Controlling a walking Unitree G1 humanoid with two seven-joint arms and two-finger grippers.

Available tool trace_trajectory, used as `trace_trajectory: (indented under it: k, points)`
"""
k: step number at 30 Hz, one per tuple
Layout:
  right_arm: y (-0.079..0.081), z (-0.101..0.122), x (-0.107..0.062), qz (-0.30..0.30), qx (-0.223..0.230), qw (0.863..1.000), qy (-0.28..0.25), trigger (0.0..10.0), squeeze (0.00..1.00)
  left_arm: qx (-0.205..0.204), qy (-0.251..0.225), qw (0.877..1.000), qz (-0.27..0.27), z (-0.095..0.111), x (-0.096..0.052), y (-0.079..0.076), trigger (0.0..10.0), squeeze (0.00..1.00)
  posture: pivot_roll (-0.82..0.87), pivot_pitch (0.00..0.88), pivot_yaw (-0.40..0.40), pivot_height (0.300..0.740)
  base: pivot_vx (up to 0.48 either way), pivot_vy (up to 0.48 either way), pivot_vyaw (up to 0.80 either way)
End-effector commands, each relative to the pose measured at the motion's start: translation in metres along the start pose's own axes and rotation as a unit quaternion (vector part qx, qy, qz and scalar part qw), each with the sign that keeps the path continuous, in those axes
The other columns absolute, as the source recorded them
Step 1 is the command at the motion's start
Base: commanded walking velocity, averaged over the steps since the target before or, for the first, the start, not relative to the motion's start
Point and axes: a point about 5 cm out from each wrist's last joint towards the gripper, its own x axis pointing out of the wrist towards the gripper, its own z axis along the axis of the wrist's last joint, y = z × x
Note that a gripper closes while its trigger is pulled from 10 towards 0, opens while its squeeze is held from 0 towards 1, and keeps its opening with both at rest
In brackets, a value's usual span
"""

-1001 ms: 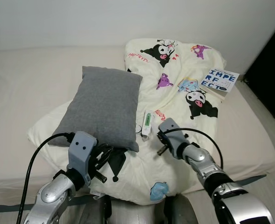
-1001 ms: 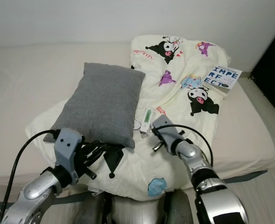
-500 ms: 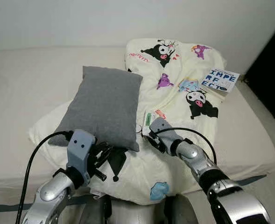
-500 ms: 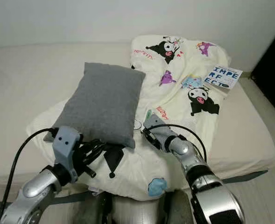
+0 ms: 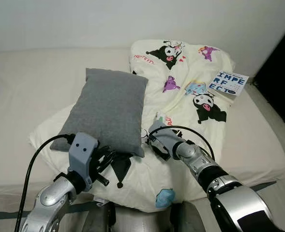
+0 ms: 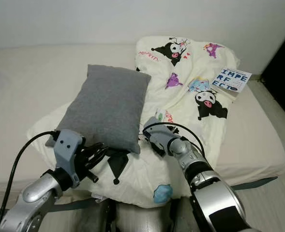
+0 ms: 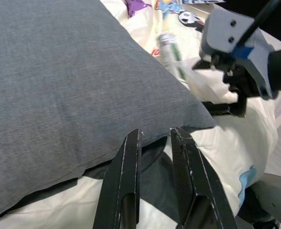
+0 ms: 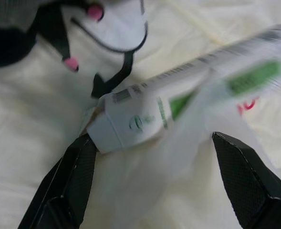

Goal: Clean up the room

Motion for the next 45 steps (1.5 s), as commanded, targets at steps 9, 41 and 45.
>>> trace_trajectory:
  k: [9, 41, 45]
  points:
    - [-0.001, -0.011, 0.0, -0.004, 0.002, 0.998, 0.064, 10.0, 0.0, -0.007, 0.014, 1.0, -0.009, -0.004, -0.005, -0.001, 10.0, 0.0, 0.23, 0.254, -0.063, 0.605, 0.0, 0.0, 0.0]
    - [-0.02, -0.028, -0.008, -0.084, 0.064, 0.992, 0.072, 0.0, 0.0, -0.018, 0.006, 1.0, 0.003, -0.007, 0.003, 0.002, 10.0, 0.0, 0.19, 0.234, -0.061, 0.605, 0.0, 0.0, 0.0]
    - [-0.023, -0.024, -0.008, -0.098, 0.098, 0.989, 0.053, 0.0, 0.0, -0.037, -0.003, 0.999, -0.001, -0.006, 0.007, 0.001, 10.0, 0.0, 0.17, 0.212, -0.061, 0.605, 0.0, 0.0, 0.0]
